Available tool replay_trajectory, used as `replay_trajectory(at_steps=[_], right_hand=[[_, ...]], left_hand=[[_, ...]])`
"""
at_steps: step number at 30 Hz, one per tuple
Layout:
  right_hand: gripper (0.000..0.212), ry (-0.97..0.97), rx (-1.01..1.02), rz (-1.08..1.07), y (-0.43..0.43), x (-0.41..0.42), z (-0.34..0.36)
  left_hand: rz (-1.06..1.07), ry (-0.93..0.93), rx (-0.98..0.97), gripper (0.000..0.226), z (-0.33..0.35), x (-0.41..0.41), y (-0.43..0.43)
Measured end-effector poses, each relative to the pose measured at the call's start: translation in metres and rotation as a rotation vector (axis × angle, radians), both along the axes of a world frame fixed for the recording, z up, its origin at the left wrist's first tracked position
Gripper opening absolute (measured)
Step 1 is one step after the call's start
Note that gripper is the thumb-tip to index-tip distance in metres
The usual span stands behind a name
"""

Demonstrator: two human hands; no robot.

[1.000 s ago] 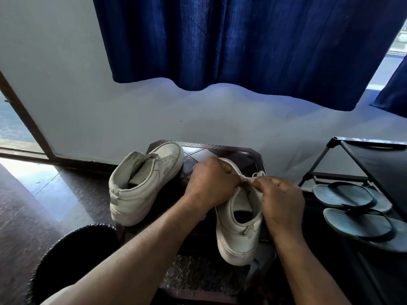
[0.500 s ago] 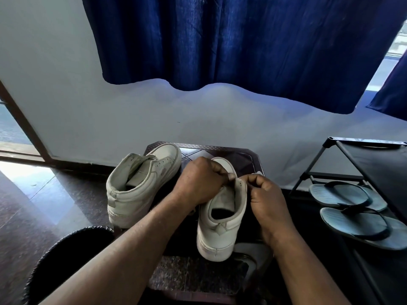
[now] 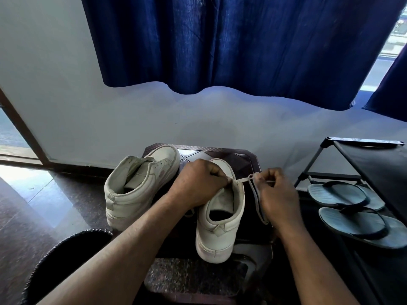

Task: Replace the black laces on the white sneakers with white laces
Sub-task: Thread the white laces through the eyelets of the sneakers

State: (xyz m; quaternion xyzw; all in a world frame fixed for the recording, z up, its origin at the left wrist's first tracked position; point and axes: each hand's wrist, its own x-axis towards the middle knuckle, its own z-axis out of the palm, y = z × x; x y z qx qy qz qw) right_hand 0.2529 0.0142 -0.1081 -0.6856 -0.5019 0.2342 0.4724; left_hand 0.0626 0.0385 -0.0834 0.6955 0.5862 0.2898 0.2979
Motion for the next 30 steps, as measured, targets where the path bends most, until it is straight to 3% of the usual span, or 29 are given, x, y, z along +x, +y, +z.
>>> replay_trajectory(at_steps=[4,8,13,16,21,26,30], right_hand=[[0.011,-0.174,0.048,0.226,-0.004,-0.012,0.000],[0.016,-0.085,0.007,0.279,-0.003,-0.016,0.001],[0.013,-0.333,0.067,-0.027,0.006,0.004,-0.001],[0.010,-0.350,0.090,-0.115,0.005,0.012,0.002],[0.008,-0.395,0.136,0.215,0.003,-0.006,-0.007],[0.006,-0.281,0.080,0.276,0.003,-0.012,-0.007],[0.010,-0.519,-0.021,-0.018,0.006,0.006,-0.003]], left_hand=[[0.000,0.006,0.007,0.017,0.001,0.001,-0.002],[-0.007,0.018,0.017,0.016,0.001,0.000,-0.002],[-0.020,0.068,0.035,0.016,0.003,0.001,-0.002],[-0.025,0.071,0.054,0.015,0.003,0.001,-0.003],[-0.022,0.069,0.082,0.011,0.003,0.001,-0.004],[-0.030,0.075,0.087,0.010,0.004,0.002,-0.003],[-0.049,0.113,0.096,0.012,0.005,0.001,-0.003]])
